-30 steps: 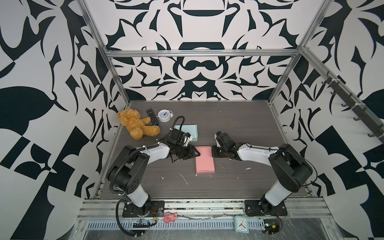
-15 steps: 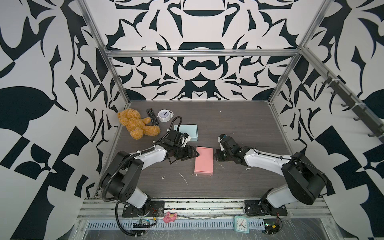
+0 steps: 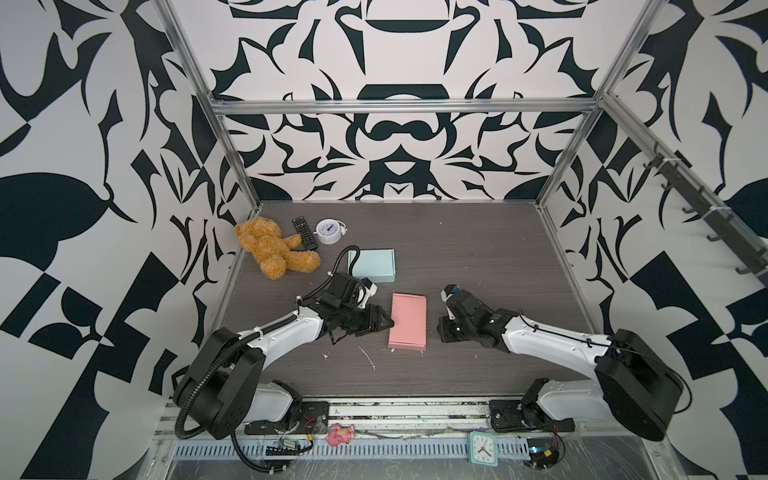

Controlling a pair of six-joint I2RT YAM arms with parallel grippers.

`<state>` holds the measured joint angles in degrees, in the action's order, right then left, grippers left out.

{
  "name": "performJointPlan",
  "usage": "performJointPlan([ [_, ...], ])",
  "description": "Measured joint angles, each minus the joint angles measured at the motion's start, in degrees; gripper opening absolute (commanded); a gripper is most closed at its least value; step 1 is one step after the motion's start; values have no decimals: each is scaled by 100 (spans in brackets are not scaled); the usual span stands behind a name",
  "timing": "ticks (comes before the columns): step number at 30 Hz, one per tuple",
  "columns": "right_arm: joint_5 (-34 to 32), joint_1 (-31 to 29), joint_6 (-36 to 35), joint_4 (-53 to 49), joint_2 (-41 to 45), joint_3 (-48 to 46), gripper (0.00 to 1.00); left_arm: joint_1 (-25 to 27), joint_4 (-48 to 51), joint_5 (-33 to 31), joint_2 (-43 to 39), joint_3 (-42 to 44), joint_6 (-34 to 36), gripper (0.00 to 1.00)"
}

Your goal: Fold the paper box

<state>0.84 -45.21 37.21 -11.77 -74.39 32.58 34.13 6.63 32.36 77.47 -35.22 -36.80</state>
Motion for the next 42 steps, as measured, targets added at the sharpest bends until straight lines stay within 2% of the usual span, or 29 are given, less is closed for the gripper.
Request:
performJointPlan([
  [14,-275,-861,577,157,-367,-24,17,286,-138,-173,0,177,-195,57],
  [30,-420,-1064,767,435,-610,28,16,649,-540,-269,114,229,-511,55],
  [42,-647,-1209,824,382,-673,103,15,706,-540,-378,114,229,-595,54],
])
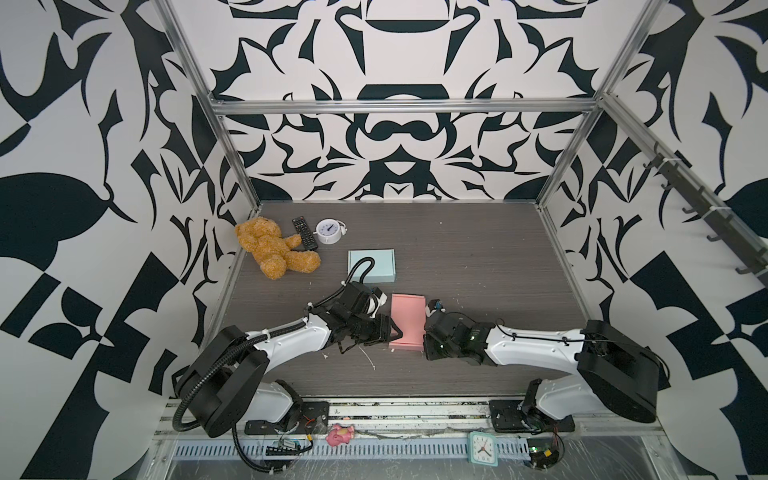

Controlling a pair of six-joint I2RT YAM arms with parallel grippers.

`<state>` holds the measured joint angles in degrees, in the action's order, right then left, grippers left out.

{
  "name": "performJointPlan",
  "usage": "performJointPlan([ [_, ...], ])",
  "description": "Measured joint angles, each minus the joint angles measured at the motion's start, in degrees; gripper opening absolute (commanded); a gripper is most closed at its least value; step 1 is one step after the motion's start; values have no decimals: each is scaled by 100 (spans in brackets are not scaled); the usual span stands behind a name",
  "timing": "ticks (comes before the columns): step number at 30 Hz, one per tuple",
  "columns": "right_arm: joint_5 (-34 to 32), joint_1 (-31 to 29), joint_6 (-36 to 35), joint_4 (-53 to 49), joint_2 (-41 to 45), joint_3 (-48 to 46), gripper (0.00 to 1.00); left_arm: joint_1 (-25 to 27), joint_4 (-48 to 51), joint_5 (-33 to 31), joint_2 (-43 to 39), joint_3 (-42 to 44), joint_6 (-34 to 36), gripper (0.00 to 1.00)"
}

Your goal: Fold the paper box

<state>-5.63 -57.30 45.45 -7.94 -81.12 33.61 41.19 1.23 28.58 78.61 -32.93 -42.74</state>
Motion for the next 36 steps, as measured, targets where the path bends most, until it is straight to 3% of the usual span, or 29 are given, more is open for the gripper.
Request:
performJointPlan([
  [10,-216,-162,140,20,-66,24,16,9,28,-85,-15,0,-33,54],
  [14,-216,-197,212,55,-52,9,18,-20,131,-179,-90,0,17,61],
  [19,-103,-302,260,-17,334,-136,33,-299,457,-210,-494,109,205,71],
  [26,-168,-223,74,-581,1176,-179,57,-396,1193,-404,-1150,120,546,73],
  [30,48,199,-367,-1034,1211,188,69,-393,1475,-385,-1412,146,649,73],
  [36,848,1167,-1143,-1132,691,1222,77,-131,1731,-229,-1980,400,702,71],
])
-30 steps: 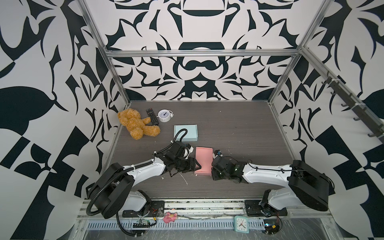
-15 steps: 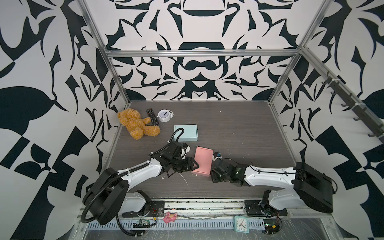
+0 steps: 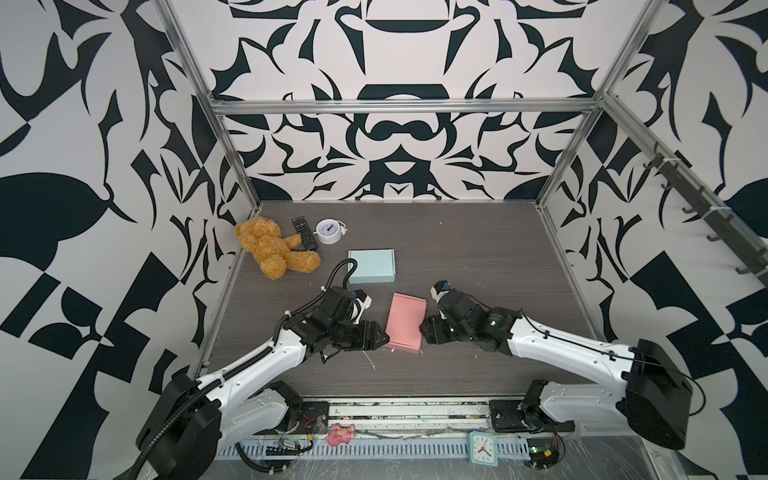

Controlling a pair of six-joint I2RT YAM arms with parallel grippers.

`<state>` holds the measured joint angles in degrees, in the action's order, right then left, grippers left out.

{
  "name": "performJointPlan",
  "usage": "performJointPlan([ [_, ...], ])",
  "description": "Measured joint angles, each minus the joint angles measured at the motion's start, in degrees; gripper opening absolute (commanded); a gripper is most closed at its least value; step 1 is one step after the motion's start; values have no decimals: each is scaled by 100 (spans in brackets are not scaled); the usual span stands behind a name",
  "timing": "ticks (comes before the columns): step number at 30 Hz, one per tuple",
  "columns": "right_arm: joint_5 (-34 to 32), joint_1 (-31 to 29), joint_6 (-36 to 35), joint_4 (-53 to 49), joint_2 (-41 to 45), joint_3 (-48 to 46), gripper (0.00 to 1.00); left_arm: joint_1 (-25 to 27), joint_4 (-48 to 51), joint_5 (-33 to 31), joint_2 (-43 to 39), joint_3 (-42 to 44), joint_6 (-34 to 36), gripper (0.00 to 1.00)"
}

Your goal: Fold the paper box

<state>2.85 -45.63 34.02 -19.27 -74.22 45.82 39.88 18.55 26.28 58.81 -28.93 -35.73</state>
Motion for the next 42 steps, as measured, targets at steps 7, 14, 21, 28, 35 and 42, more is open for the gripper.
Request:
performJointPlan([
  [7,955,765,-686,127,-1320,1051,80,533,76,7,-83,98,-4,72],
  [14,1414,1027,-1110,107,-2479,1847,80,645,-461,17,603,79,-74,72],
  [21,1655,1073,-1362,63,-2962,2168,80,654,-986,17,1161,-33,-136,71],
  [28,1882,1078,-1416,48,-2883,2041,75,605,-1427,-57,1585,-229,-181,70],
  [35,1893,1117,-1290,90,-2243,1307,73,223,-1537,-74,1679,-234,-170,70],
  [42,1919,1113,-981,221,-1626,634,73,-79,-1578,-66,1788,-273,-28,70],
])
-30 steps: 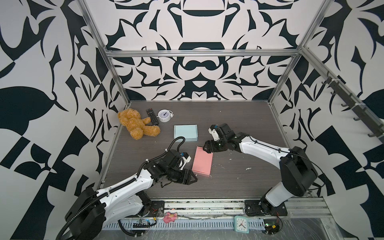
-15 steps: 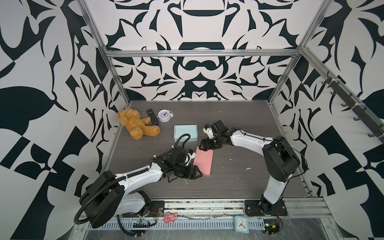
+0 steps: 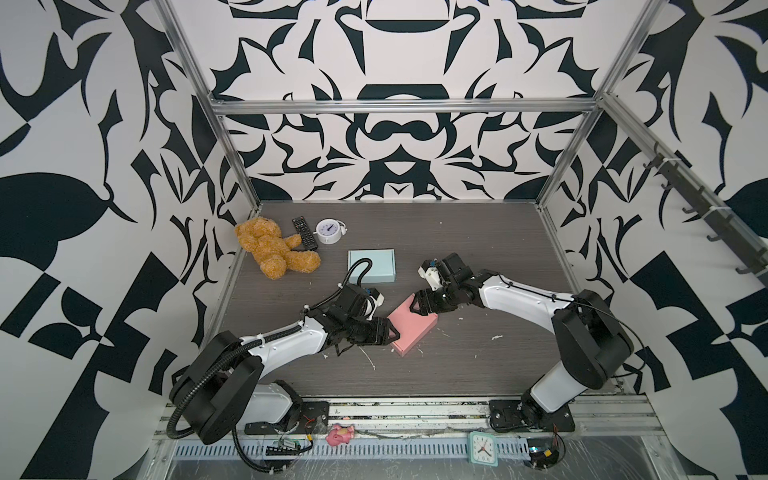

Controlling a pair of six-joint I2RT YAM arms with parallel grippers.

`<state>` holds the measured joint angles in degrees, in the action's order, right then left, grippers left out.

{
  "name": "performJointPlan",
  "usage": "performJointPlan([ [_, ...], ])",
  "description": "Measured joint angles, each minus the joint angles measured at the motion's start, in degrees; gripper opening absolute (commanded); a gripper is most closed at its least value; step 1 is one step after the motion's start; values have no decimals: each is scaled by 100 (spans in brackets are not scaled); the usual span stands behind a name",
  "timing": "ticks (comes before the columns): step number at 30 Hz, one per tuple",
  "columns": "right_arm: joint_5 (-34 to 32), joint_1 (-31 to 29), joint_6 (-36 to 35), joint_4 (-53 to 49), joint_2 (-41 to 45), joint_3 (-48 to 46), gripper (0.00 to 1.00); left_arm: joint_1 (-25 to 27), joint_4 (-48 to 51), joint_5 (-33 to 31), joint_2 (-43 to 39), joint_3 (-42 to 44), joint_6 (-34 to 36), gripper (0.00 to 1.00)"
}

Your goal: Fold the paper box

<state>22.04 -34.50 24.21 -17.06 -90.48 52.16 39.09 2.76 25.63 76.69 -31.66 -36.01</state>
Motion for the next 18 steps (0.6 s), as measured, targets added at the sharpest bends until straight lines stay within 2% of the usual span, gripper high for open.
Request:
performJointPlan([
  [11,-24,-271,623,236,780,-887,73,-363,-7,33,173,-319,308,71],
  [14,-55,-354,754,271,929,-994,75,-407,4,28,227,-332,380,84],
  [16,-155,-378,796,264,1023,-1034,79,-439,46,-17,221,-332,435,97],
  [17,-238,-385,807,243,1078,-1036,84,-455,101,-85,201,-332,446,99],
  [18,-341,-387,798,225,1147,-1036,95,-472,179,-192,164,-332,487,99],
])
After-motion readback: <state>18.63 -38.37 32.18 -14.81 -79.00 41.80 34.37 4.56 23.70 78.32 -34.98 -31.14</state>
